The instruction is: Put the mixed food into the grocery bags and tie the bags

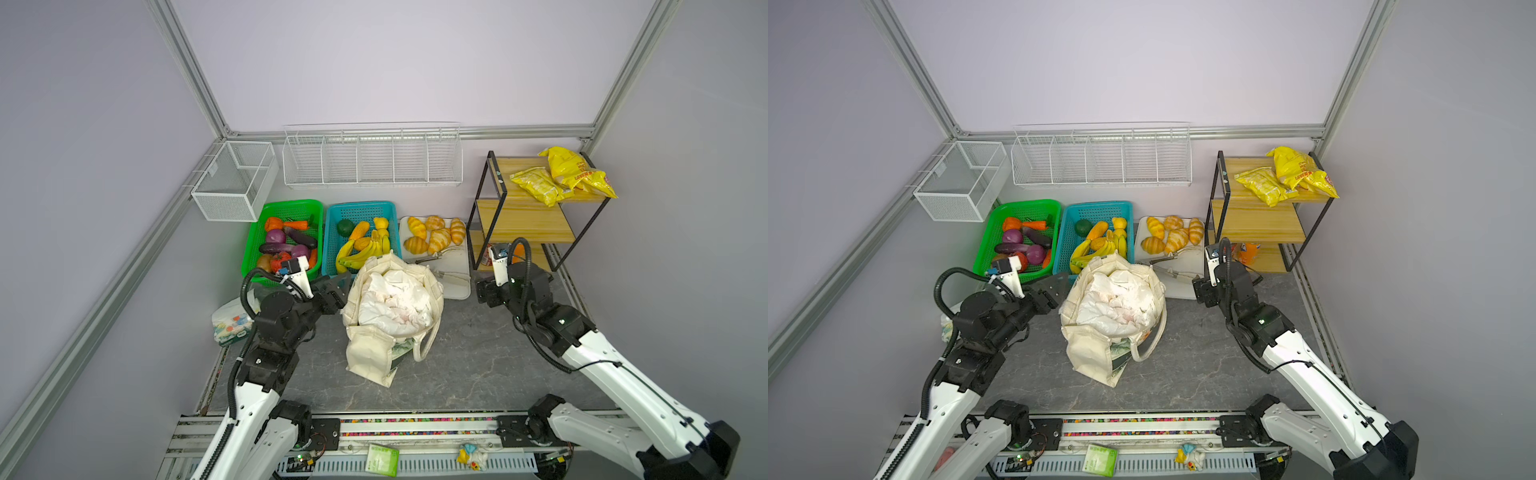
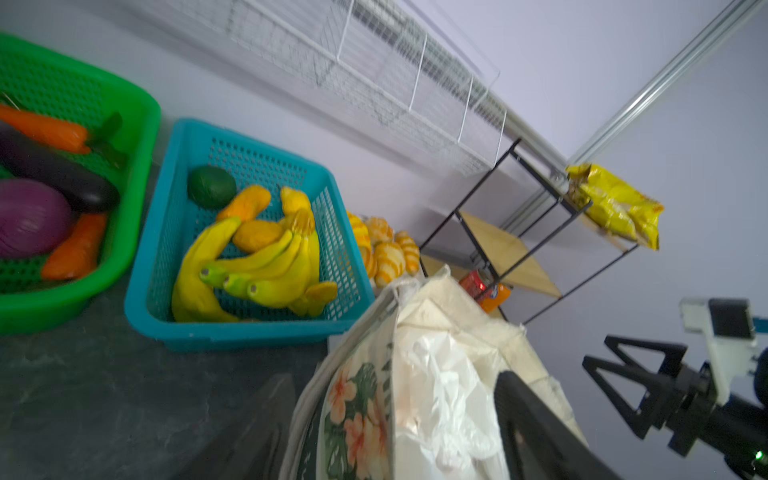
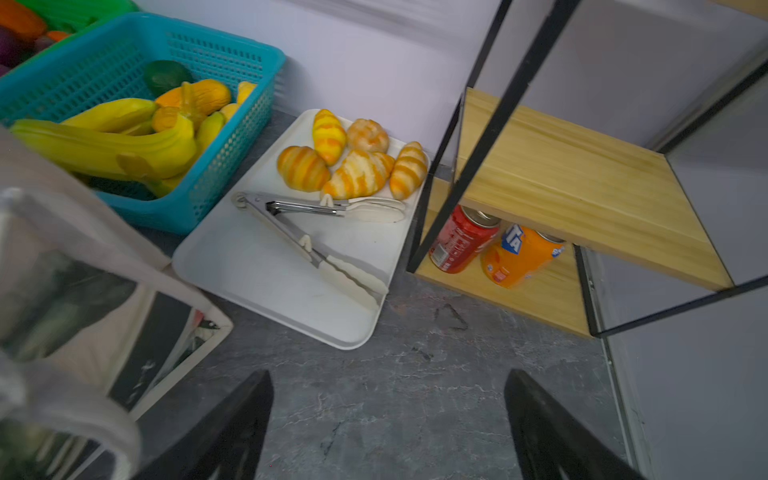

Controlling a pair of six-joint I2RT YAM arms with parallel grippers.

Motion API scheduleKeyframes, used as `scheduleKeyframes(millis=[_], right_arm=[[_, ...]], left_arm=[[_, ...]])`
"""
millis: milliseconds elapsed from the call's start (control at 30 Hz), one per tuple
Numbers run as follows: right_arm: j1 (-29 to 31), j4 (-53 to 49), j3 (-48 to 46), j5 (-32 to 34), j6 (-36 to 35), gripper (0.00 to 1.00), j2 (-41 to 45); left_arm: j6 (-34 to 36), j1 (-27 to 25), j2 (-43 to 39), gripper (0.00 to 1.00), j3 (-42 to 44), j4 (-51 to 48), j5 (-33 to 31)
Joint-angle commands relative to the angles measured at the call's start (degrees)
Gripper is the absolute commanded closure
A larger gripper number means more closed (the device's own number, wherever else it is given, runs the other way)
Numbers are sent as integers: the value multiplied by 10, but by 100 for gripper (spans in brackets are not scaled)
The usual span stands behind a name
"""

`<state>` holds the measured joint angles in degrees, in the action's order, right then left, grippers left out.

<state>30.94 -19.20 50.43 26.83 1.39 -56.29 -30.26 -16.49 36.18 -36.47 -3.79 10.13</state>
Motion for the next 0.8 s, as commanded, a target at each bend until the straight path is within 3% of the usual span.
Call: scheduleKeyframes(millis=[0,267,433,567,767], right_arm=[[-20,78,-45,76,36,11,18],[-57,152,-110,135,51,11,-13],[-96,190,-133,160,37,11,-54],[-128,233,-157,153,28,11,-80],[-163,370,-224,77,-24,11,-116]], left_arm=[[31,2,-33,17,28,50,-113],[118,2,3,0,84,141,-302],[186,9,66,1,108,197,-405],[199,49,127,1,126,249,-410],[203,115,238,1,165,386,-361]])
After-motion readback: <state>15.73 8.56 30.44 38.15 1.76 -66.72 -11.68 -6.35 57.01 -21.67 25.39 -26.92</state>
